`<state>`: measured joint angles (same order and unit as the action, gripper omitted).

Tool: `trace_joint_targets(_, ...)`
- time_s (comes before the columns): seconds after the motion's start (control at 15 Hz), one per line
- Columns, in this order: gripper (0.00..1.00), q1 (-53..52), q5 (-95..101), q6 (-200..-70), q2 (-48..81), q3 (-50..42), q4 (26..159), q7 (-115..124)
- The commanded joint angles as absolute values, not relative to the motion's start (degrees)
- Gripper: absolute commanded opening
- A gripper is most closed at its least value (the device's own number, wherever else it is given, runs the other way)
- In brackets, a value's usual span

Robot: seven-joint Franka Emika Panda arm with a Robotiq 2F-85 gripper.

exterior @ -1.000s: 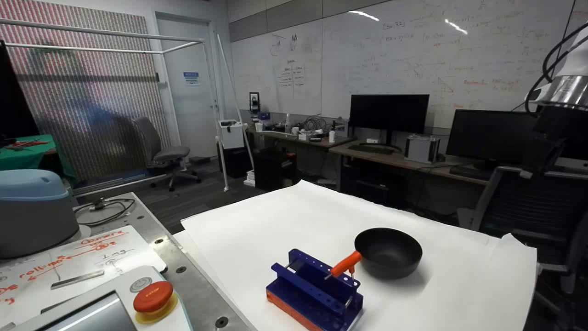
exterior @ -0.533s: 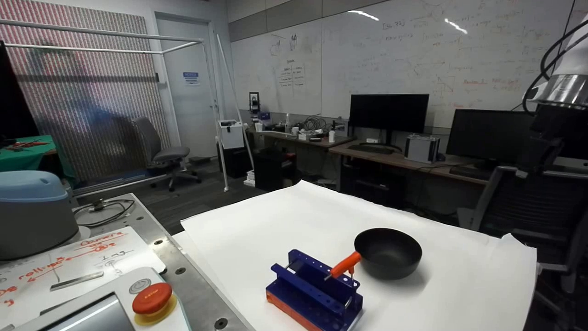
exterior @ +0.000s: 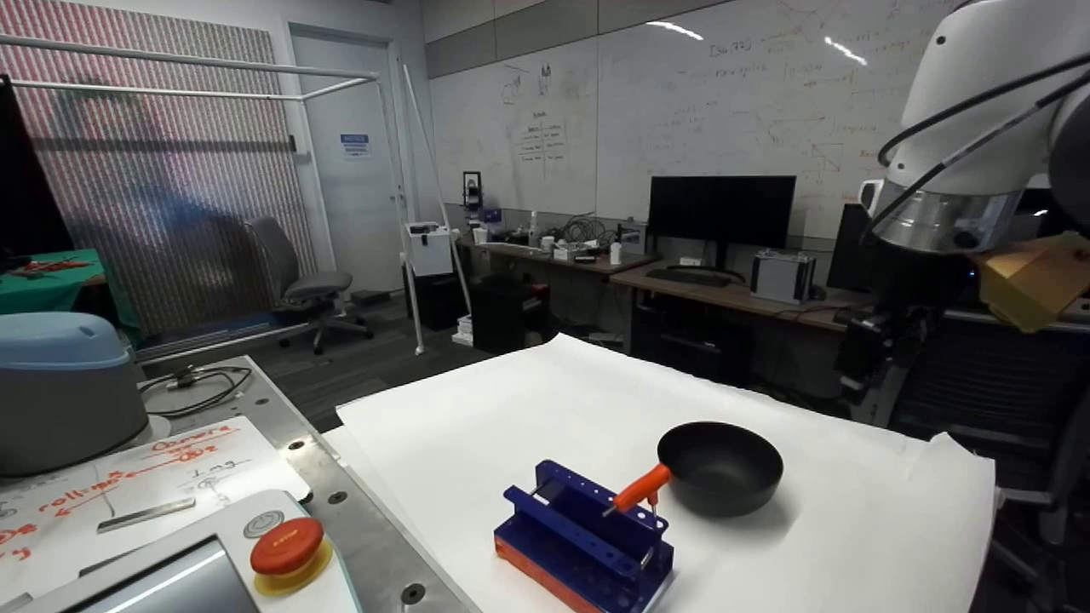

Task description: Pick up the orange object and put it in the black bowl.

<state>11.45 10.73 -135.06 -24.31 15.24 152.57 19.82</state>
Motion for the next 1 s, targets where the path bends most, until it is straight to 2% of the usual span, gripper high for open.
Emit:
trace_joint_targets(0.0,1.0,8.7,21.5,-134.2,-14.8,21.5,145.5,29.8)
trace_joint_targets(0.2,1.0,4.2,26.2,-132.9,-6.0,21.6,139.3,28.7)
trace_joint_targets(0.53,1.0,-3.5,26.0,-132.1,6.9,16.9,128.7,16.4)
trace_joint_targets(0.93,1.0,-10.0,30.1,-129.1,16.8,12.0,118.6,3.0)
